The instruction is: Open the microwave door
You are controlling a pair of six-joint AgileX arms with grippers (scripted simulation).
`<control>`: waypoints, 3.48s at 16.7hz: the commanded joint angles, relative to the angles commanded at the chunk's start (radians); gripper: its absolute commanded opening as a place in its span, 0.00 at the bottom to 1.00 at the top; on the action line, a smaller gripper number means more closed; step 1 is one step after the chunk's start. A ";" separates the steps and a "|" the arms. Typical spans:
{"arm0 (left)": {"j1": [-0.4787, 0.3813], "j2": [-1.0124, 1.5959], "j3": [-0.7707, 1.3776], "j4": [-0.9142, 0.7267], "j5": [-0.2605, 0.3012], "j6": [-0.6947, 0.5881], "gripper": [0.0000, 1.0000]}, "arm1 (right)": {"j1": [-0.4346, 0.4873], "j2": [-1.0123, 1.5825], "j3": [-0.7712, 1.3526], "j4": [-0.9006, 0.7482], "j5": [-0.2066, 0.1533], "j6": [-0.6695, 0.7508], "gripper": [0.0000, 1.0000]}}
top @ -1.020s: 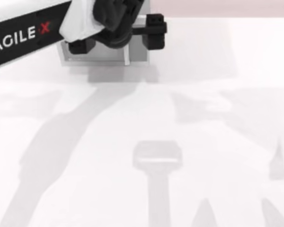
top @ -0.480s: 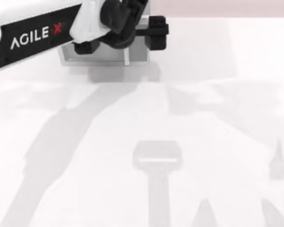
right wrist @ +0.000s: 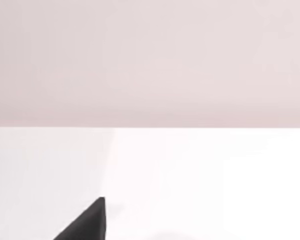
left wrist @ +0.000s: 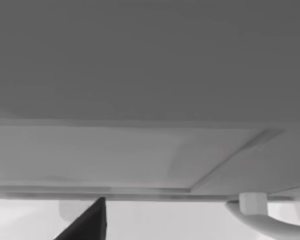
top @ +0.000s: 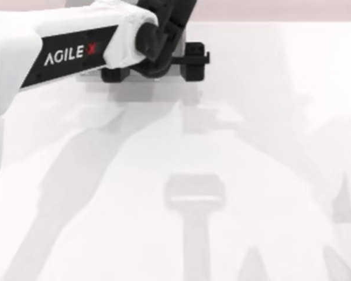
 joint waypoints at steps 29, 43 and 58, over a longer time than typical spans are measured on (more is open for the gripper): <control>-0.032 -0.091 -0.141 0.043 -0.018 -0.025 0.00 | 0.000 0.000 0.000 0.000 0.000 0.000 1.00; -0.031 -0.093 -0.147 0.045 -0.020 -0.027 0.00 | 0.000 0.000 0.000 0.000 0.000 0.000 1.00; -0.034 -0.099 -0.171 0.055 -0.003 -0.013 0.00 | 0.000 0.000 0.000 0.000 0.000 0.000 1.00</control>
